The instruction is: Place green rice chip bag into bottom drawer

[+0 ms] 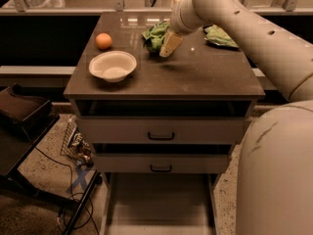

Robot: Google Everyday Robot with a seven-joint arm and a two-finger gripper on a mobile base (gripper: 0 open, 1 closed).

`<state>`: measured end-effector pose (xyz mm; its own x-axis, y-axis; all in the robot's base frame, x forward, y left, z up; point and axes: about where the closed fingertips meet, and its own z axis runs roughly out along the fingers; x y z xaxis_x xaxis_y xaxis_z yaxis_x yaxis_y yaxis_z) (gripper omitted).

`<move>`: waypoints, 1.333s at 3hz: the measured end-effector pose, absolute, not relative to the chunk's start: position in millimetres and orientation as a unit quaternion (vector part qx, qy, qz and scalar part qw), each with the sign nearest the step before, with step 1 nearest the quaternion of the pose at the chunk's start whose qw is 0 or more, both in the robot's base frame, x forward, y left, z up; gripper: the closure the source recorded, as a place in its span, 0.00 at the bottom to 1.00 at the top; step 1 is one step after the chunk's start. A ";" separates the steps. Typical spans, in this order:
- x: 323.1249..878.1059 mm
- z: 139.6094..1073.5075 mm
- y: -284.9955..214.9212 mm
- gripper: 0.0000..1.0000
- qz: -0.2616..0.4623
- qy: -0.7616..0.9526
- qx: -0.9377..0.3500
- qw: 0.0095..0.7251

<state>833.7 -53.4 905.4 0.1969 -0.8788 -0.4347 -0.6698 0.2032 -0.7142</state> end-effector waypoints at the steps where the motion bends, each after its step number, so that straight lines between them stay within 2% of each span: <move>1: 834.4 892.3 -52.4 0.24 -0.102 0.633 -0.616 0.458; 3: 834.8 887.8 -48.5 0.70 -0.100 0.632 -0.618 0.456; 4: 835.2 883.5 -45.1 1.00 -0.097 0.632 -0.620 0.454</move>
Offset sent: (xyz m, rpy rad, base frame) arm 0.0006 0.0002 -0.0114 0.0153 0.0225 -0.0087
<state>835.2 -45.1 883.5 0.1817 -0.8720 -0.4545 -0.6960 0.2125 -0.6859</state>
